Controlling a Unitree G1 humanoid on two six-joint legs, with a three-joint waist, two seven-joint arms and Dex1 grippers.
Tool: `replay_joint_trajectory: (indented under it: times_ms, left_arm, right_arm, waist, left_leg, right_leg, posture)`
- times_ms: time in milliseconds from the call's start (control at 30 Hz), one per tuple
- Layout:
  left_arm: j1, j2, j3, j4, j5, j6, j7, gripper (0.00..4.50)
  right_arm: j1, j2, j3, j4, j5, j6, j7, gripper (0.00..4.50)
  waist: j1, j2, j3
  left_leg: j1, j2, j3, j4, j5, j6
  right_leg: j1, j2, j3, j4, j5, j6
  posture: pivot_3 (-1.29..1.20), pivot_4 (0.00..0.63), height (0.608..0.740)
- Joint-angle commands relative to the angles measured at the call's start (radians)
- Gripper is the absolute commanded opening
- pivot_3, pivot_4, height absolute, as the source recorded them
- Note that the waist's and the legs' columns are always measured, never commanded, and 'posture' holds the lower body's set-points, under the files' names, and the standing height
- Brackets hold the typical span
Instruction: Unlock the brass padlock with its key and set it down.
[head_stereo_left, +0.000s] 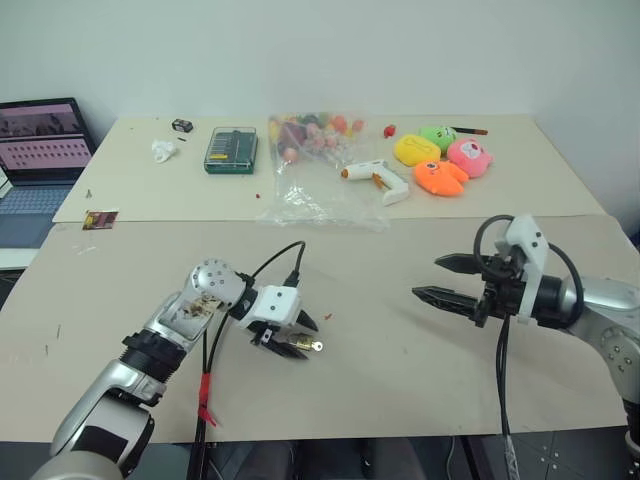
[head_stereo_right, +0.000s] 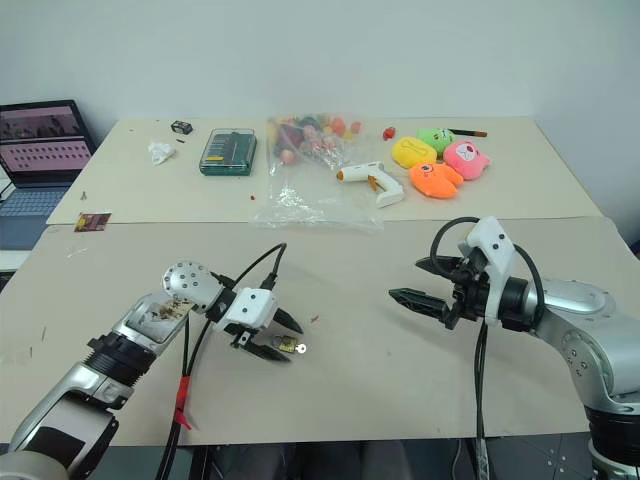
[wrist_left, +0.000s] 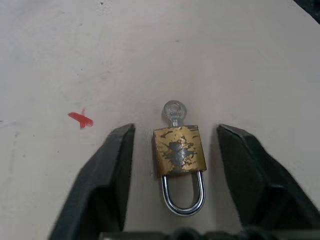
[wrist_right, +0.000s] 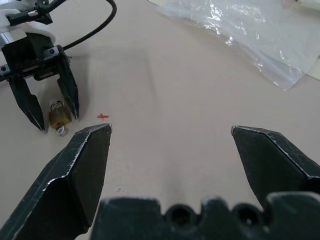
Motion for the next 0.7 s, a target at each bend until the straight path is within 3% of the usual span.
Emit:
replay_joint_trajectory:
  times_ms: [33, 67, 433, 567, 700]
  left_arm:
    - [0.003, 0.013, 0.024, -0.048, -0.019, 0.012, -0.001, 1.04]
    - [0.004, 0.016, 0.026, -0.054, -0.017, 0.015, 0.001, 0.78]
    - [-0.007, 0.006, 0.072, -0.068, 0.002, 0.002, 0.116, 0.79]
    - [0.013, -0.014, 0.129, -0.066, 0.011, -0.02, 0.243, 0.79]
    - [0.067, -0.051, 0.17, -0.089, 0.111, -0.184, 0.458, 0.79]
  right_arm:
    - [-0.017, -0.009, -0.01, -0.012, -0.004, -0.025, -0.001, 4.5]
    - [-0.017, -0.007, -0.008, -0.012, -0.003, -0.024, 0.0, 4.5]
    - [-0.047, -0.001, 0.028, 0.008, -0.007, -0.026, 0.014, 4.5]
    - [-0.082, 0.019, 0.053, 0.028, 0.021, 0.005, 0.015, 4.5]
    - [-0.062, -0.023, 0.095, 0.065, 0.027, 0.019, 0.113, 4.5]
  waist:
    - [0.001, 0.0, 0.0]
    - [0.001, 0.0, 0.0]
    - [0.0, 0.0, 0.0]
    - [0.0, 0.0, 0.0]
    - [0.001, 0.0, 0.0]
  left_leg:
    - [0.0, 0.0, 0.0, 0.0, 0.0, 0.0]
    - [0.0, 0.0, 0.0, 0.0, 0.0, 0.0]
    - [0.0, 0.0, 0.0, 0.0, 0.0, 0.0]
    - [0.0, 0.0, 0.0, 0.0, 0.0, 0.0]
    - [0.0, 0.001, 0.0, 0.0, 0.0, -0.001]
  right_leg:
    - [0.0, 0.0, 0.0, 0.0, 0.0, 0.0]
    - [0.0, 0.0, 0.0, 0.0, 0.0, 0.0]
    - [0.0, 0.0, 0.0, 0.0, 0.0, 0.0]
    - [0.0, 0.0, 0.0, 0.0, 0.0, 0.0]
    - [0.0, 0.001, 0.0, -0.001, 0.0, 0.0]
  posture:
    - [0.0, 0.15, 0.74]
    - [0.0, 0.15, 0.74]
    - [0.0, 0.15, 0.74]
    - [0.0, 0.15, 0.74]
    - [0.0, 0.15, 0.74]
